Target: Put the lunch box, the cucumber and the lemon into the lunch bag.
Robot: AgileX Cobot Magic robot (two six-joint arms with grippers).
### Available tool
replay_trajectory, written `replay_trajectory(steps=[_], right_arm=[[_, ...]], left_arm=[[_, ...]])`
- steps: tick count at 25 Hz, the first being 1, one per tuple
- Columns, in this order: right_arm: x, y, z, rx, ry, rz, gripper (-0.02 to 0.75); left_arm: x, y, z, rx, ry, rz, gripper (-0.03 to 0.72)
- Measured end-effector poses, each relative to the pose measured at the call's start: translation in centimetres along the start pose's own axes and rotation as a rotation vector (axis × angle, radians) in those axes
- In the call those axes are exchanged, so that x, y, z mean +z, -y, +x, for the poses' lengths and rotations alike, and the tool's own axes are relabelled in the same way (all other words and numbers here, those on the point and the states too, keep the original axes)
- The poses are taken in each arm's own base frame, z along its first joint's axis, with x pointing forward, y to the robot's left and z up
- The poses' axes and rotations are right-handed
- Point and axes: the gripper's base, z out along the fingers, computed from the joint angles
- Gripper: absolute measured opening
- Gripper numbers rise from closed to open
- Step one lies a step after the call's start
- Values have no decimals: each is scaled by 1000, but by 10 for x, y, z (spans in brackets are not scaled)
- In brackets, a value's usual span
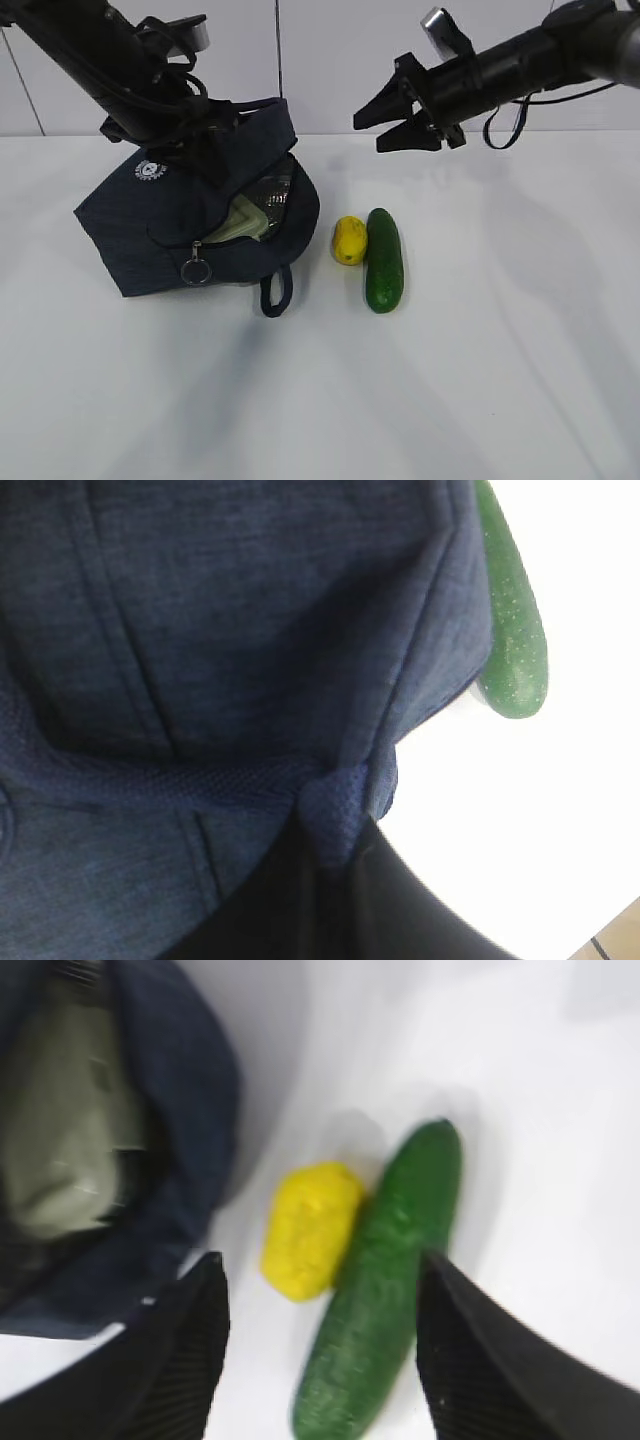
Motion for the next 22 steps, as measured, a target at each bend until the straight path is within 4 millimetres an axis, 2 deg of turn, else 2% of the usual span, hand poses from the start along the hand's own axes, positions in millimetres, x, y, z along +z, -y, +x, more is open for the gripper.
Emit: replay_trajectory(steps=[3,7,10,14,18,22], right_arm=[[-10,-9,1,-32,-61,137,448],[-13,-8,7,-16,-136,321,448],[-4,-7,13,-16,-194,443,448],[18,-18,23,-31,-257,561,447],[31,-26,30,-31,-280,642,447],[38,-16,33,7,-291,682,447]], left_arm=[[0,0,0,0,0,0,-2],[0,0,0,0,0,0,-2],[0,0,0,1,0,-1,-2],[0,0,0,2,-1,-3,-2],[0,0,0,2,-4,-2,-2],[0,0,1,3,-10,-3,-2]])
